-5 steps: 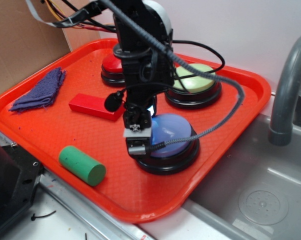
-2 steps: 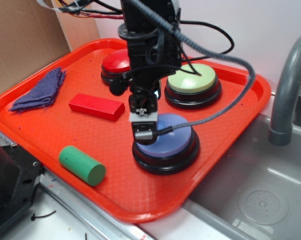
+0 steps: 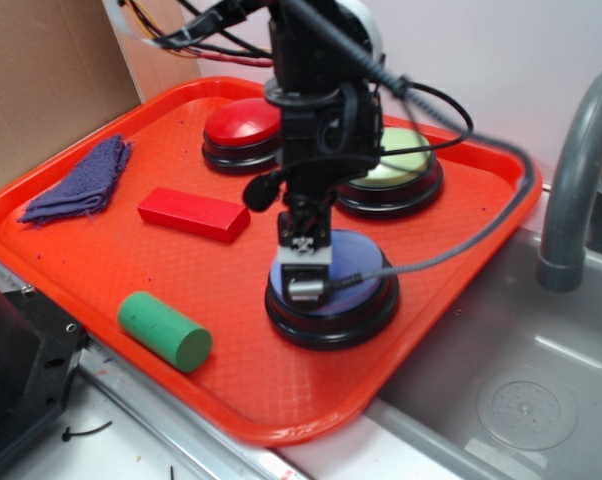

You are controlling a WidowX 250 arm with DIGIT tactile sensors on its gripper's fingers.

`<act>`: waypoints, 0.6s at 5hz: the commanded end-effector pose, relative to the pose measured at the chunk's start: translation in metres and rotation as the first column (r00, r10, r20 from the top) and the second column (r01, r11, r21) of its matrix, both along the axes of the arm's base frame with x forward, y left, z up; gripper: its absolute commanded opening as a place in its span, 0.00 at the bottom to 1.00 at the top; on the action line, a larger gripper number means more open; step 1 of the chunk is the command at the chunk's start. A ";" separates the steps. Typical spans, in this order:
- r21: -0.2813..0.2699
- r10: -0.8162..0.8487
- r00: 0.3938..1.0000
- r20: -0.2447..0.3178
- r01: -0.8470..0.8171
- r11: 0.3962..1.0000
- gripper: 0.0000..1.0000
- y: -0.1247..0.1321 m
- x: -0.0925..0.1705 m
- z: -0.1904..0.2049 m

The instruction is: Push the purple button.

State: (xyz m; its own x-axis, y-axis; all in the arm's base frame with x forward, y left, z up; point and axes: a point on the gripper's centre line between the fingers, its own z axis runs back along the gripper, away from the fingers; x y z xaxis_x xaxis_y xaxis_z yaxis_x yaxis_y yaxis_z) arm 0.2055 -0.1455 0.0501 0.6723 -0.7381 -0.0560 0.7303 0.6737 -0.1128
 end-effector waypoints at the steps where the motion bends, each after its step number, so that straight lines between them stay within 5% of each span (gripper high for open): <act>1: 0.003 0.000 0.998 0.062 0.000 1.000 1.00 0.000 -0.014 0.020; 2: 0.051 -0.019 0.992 0.121 0.013 0.999 1.00 0.006 -0.011 0.057; 3: 0.021 0.027 0.990 0.140 -0.031 0.999 1.00 0.010 -0.012 0.070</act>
